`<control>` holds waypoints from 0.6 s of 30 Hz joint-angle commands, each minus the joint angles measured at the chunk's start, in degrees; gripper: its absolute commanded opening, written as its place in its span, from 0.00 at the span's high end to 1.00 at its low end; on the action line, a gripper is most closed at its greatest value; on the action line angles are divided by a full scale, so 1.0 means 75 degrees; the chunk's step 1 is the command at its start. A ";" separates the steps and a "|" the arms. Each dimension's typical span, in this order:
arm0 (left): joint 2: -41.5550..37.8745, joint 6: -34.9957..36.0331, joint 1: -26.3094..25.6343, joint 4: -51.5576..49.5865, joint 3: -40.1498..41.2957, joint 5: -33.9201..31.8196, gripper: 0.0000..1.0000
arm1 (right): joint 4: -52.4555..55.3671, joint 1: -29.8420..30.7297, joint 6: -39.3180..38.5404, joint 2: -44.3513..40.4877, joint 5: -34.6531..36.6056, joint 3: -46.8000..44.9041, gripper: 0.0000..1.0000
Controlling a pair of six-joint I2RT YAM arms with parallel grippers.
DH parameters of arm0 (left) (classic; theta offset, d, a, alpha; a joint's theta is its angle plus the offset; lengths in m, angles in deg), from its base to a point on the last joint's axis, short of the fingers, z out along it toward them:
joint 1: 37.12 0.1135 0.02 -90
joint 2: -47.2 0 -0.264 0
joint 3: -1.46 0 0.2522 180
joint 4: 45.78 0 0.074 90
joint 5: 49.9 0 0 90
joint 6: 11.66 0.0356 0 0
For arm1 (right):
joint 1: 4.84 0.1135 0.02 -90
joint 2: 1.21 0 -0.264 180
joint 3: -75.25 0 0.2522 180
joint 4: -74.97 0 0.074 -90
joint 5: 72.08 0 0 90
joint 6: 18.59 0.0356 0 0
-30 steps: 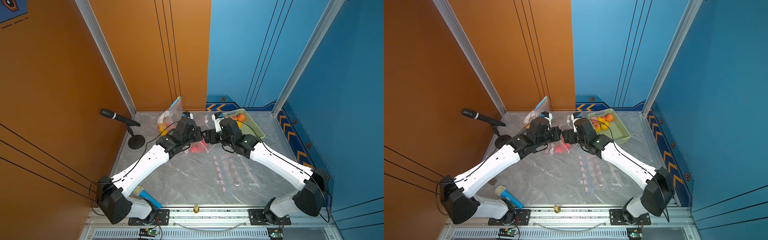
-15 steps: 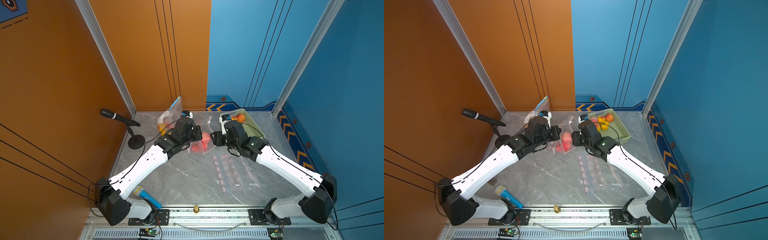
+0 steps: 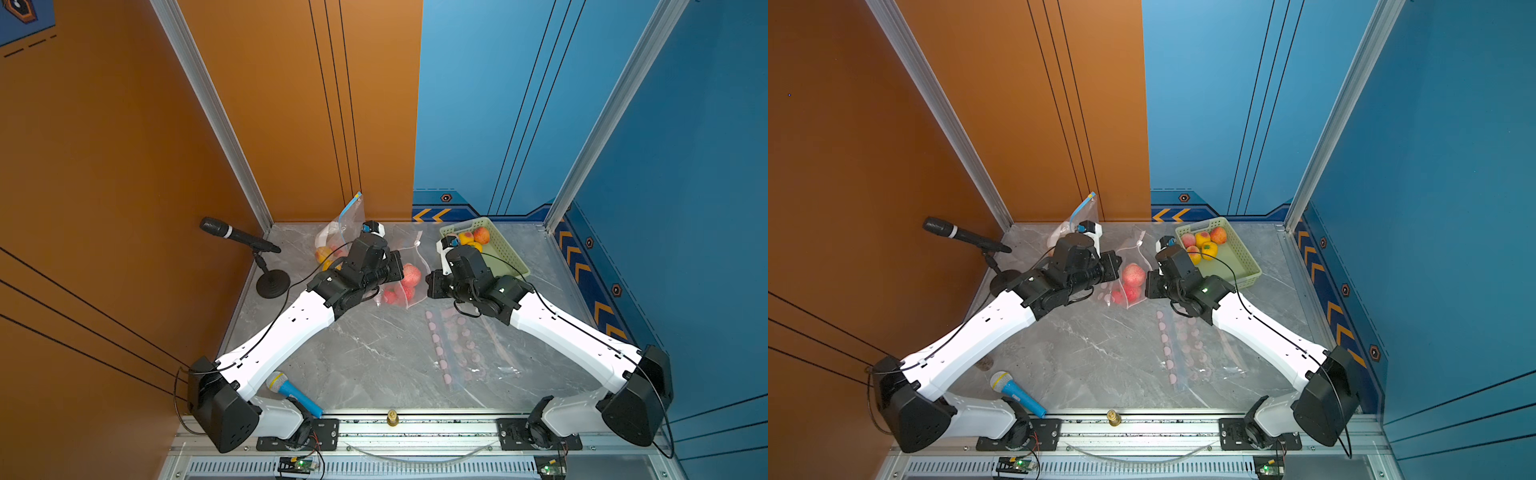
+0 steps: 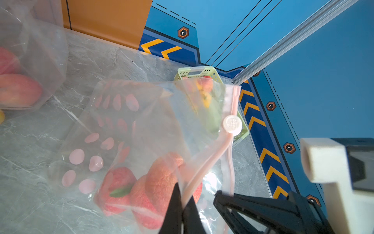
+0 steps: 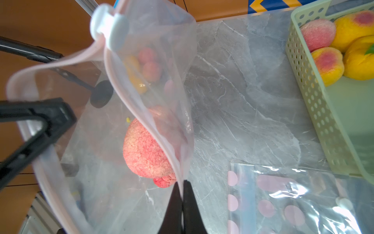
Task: Place the peach in a zip-top bag and seal the zipper
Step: Adjust the zipper food storage bag at the center of the board.
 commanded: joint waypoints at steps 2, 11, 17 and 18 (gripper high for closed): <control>-0.0325 0.0687 -0.0041 -0.1079 -0.0641 -0.0700 1.00 | 0.0617 0.0055 0.0038 0.0017 -0.0802 0.1147 1.00; -0.0889 0.1700 -0.0723 -0.2747 -0.1854 -0.1606 1.00 | 0.0889 0.0090 0.0476 -0.0041 -0.2780 0.2106 1.00; -0.1039 0.1887 -0.0259 -0.3329 -0.1907 -0.1847 1.00 | 0.1386 -0.0029 0.0499 0.0270 -0.3308 0.2334 1.00; -0.1105 0.1904 -0.0175 -0.3352 -0.1853 -0.1864 1.00 | 0.1383 -0.0045 0.0460 0.0151 -0.3225 0.2318 1.00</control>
